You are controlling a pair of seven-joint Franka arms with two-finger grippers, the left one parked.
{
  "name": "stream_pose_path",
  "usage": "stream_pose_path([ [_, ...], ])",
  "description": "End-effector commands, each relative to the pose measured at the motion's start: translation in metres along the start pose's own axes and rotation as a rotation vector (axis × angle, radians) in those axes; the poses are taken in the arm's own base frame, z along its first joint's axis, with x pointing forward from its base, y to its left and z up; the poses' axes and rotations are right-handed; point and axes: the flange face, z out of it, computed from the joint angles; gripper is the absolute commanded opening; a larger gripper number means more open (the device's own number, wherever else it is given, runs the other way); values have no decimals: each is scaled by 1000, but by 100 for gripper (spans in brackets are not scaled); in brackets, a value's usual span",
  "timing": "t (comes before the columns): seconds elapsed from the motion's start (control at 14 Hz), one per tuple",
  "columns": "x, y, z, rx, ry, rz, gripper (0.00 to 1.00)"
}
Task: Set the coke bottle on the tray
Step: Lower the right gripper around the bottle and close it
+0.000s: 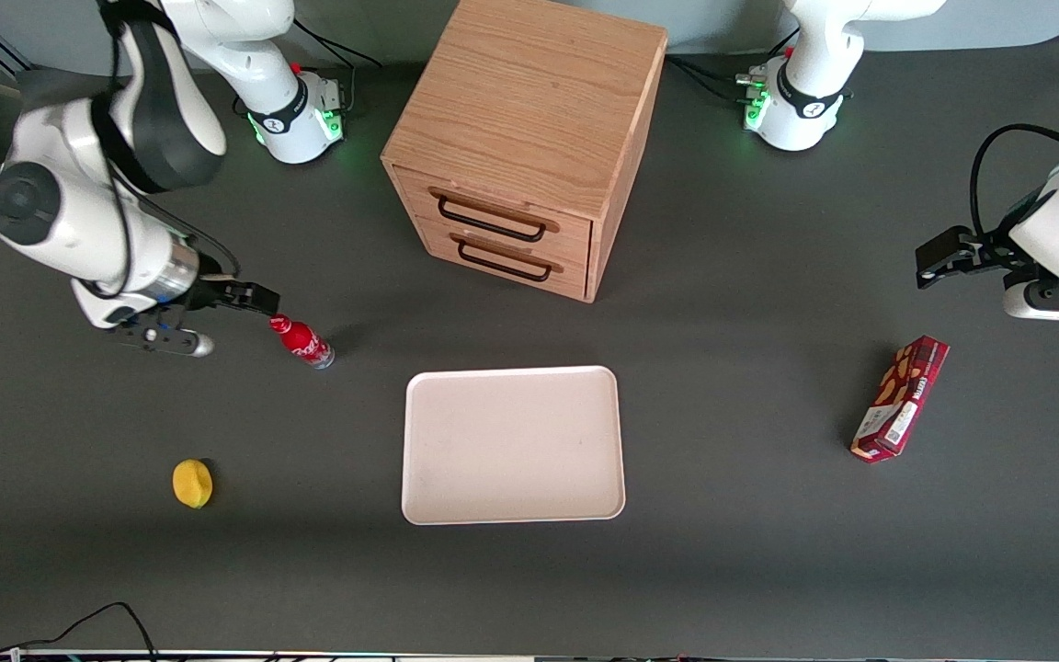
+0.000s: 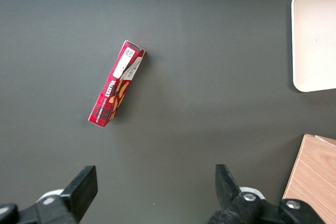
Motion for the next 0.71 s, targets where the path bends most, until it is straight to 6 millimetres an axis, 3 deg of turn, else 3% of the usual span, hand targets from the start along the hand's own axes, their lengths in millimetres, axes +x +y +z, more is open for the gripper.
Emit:
stream_pose_path([
  [0.0,-15,8,37,17,49,23,100],
  [0.29,-12,9,68,26,85,16,98],
  [0.36,-10,9,75,22,88,11,92],
  [0.43,-10,10,77,3,98,-8,75],
  [0.5,-11,12,79,-24,102,-28,51],
  [0.57,-13,10,79,-28,105,-37,17],
  [0.64,-13,10,79,-28,105,-35,0],
])
